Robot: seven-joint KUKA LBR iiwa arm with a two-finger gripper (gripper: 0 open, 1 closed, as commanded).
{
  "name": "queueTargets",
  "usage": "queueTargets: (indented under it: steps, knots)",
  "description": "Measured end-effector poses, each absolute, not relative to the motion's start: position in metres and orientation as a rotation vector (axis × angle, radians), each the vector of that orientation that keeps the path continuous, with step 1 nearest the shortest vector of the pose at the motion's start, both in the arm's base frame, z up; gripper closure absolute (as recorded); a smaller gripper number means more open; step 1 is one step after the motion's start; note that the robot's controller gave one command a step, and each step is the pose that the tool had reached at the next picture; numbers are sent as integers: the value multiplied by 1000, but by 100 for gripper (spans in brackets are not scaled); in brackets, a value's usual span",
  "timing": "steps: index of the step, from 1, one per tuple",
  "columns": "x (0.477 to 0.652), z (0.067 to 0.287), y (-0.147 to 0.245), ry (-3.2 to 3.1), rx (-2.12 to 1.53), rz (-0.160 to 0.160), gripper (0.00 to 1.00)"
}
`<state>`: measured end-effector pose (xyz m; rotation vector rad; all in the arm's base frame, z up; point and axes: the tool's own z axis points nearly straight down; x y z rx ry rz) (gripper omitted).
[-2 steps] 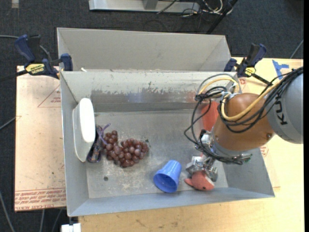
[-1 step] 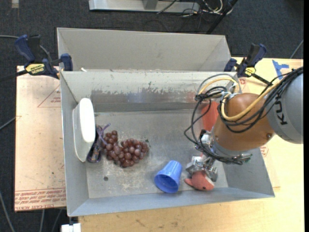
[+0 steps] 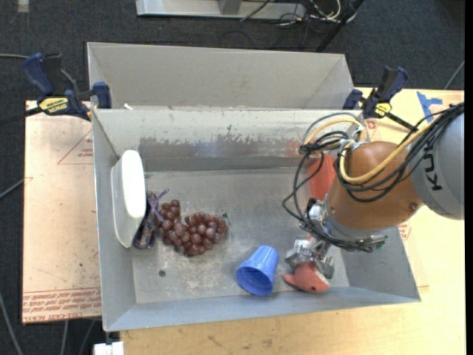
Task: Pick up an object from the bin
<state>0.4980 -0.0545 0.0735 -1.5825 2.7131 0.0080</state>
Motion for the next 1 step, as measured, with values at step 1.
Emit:
queueTargets:
  steps: [1]
  knots:
    - [496, 95, -54, 2716, -1584, 14, 100]
